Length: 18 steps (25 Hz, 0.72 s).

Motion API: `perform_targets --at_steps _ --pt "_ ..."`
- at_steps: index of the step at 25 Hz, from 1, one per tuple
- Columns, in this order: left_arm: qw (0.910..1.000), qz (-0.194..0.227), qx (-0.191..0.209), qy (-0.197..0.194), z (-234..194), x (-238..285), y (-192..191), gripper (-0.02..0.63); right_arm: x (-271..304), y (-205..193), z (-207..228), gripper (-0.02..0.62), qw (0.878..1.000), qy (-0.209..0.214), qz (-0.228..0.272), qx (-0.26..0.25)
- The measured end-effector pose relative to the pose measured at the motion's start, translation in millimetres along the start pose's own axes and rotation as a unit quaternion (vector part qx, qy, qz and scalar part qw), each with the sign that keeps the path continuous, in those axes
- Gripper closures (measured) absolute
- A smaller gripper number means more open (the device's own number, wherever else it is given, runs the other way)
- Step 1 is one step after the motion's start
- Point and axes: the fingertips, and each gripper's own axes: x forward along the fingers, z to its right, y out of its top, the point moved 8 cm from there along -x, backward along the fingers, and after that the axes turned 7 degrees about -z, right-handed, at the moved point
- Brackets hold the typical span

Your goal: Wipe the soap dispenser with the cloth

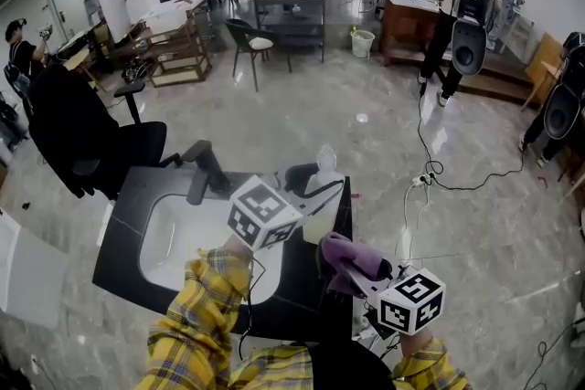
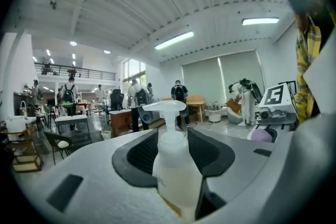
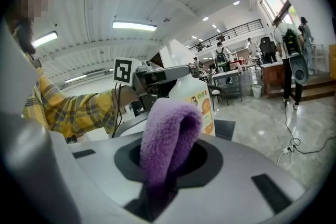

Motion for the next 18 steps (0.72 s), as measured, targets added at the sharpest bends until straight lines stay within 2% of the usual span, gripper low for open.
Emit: perform_targets --at_steps 6,12,18 --pt "0.9987 -0.001 -0.021 0.046 3 0 1 0.436 -3 4 -1 0.522 1.000 -0.003 0.006 -0.008" --pt "0.9938 -0.002 -0.043 0.103 10 4 3 0.437 -9 2 1 0.521 1.000 -0.006 0.009 -0.008" --pt "0.9932 0.001 -0.053 0.103 7 0 2 0.437 -6 10 -1 0.521 1.000 -0.006 0.017 -0.013"
